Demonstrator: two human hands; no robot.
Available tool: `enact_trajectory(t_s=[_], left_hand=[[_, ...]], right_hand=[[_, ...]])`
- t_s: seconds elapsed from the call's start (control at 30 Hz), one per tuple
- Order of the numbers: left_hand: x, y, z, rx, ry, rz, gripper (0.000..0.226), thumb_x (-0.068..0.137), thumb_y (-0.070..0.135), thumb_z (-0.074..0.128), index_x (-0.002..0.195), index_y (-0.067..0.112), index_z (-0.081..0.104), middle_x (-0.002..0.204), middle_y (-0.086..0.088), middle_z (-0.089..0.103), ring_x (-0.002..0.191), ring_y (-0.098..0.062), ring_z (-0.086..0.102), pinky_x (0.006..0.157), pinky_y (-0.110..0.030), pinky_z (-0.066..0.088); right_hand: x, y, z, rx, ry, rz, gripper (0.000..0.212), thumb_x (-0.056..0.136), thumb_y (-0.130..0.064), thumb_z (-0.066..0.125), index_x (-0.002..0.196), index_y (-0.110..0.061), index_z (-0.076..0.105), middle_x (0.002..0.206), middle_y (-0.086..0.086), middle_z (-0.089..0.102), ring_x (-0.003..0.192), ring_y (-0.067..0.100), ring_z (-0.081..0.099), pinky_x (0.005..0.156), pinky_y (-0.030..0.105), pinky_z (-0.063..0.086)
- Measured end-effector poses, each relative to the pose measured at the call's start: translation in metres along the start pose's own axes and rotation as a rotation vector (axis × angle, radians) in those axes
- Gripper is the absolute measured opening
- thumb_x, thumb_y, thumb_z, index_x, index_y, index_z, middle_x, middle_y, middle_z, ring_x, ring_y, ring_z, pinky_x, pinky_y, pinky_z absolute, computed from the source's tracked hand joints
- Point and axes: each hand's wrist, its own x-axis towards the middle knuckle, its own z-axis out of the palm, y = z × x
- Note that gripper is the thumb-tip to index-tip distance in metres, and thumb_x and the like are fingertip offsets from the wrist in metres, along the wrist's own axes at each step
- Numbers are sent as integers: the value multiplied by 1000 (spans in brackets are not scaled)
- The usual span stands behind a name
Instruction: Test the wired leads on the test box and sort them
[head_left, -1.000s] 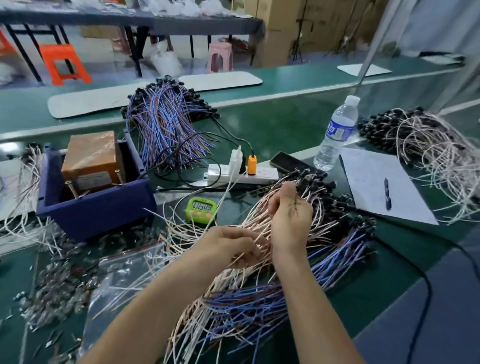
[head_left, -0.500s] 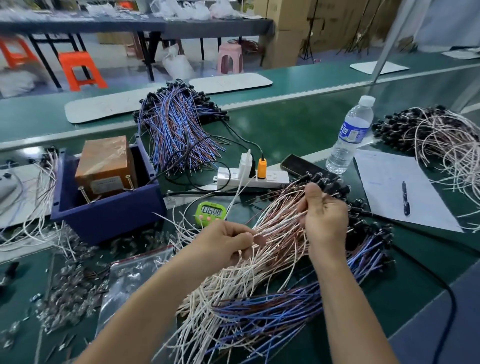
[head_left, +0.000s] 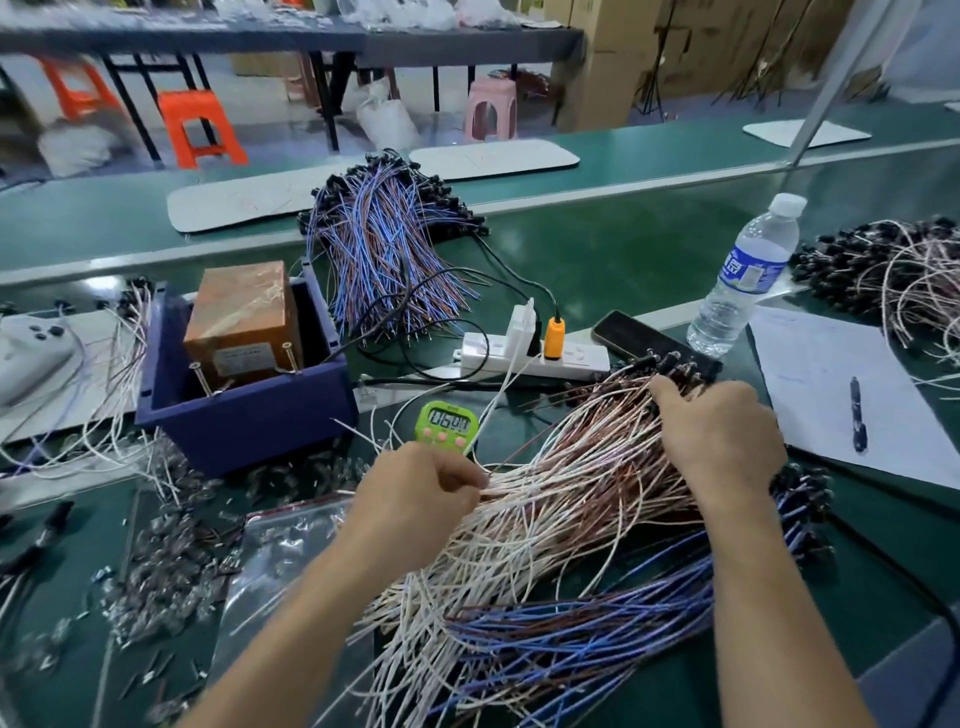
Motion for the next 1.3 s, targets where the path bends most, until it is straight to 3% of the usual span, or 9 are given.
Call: enact_trajectory(t_s=[0.17,0.3,0.4,0.5,0.77,0.97,1.13,1.2,1.3], left_hand=[[-4,-8,0,-53,63,11,24,88,24,80,77,45,78,73,35,69,69,11,66,54,-7,46],[-9,-17,-10,-127,135,12,26,88,25,80,79,49,78,75,31,72,73,10,69,66,-14,51],[-12,-24,-22,-216,168,-5,29,89,24,80,81,51,77,77,25,75,75,6,71,70,-19,55],[-22,-31,-33,-311,190,-10,27,89,20,80,82,46,79,80,18,78,78,0,73,76,-26,58],[-67,-79,-80,-412,307,-90,27,99,13,67,79,22,82,76,2,79,76,-16,79,73,-26,63],[-122,-148,-127,-263,610,-265,55,85,-9,69,80,45,81,84,23,78,83,-3,75,86,-31,60],[-170,-194,-156,-102,862,-456,42,77,6,86,66,44,72,67,22,73,69,-1,72,81,-30,61],[-181,-204,-161,30,884,-548,28,77,21,88,67,42,73,66,26,68,73,-8,71,77,-30,59],[-183,-211,-161,114,896,-625,7,78,34,86,79,36,80,77,17,74,77,-15,69,68,-25,47]], right_hand=[[-22,2,-13,-79,11,-9,63,91,-71,54,69,-13,66,69,7,64,67,32,58,65,36,42],[-60,-11,-21,33,84,-95,38,94,-53,60,81,-18,71,67,3,67,62,28,57,61,31,42],[-100,-37,-13,151,-128,-297,34,96,-38,64,67,-22,65,52,-14,57,46,9,56,45,24,42],[-136,-63,-2,174,-301,-460,38,96,-39,63,60,-25,57,53,-13,57,49,3,53,47,22,33],[-215,-129,20,277,-585,-718,32,93,-42,61,72,-19,68,64,-6,65,64,20,63,64,42,55],[-273,-172,39,232,-853,-889,22,90,-36,61,74,-23,70,70,-3,70,71,22,65,69,39,57],[-320,-217,67,143,-1143,-1058,29,92,-5,58,103,-24,77,108,-1,75,97,19,69,90,37,58],[-335,-237,79,52,-1157,-1174,43,91,4,53,117,-24,73,125,0,69,107,23,66,95,39,56],[-354,-260,94,4,-1093,-1255,56,84,10,48,119,-27,72,121,2,71,98,24,69,88,38,59]])
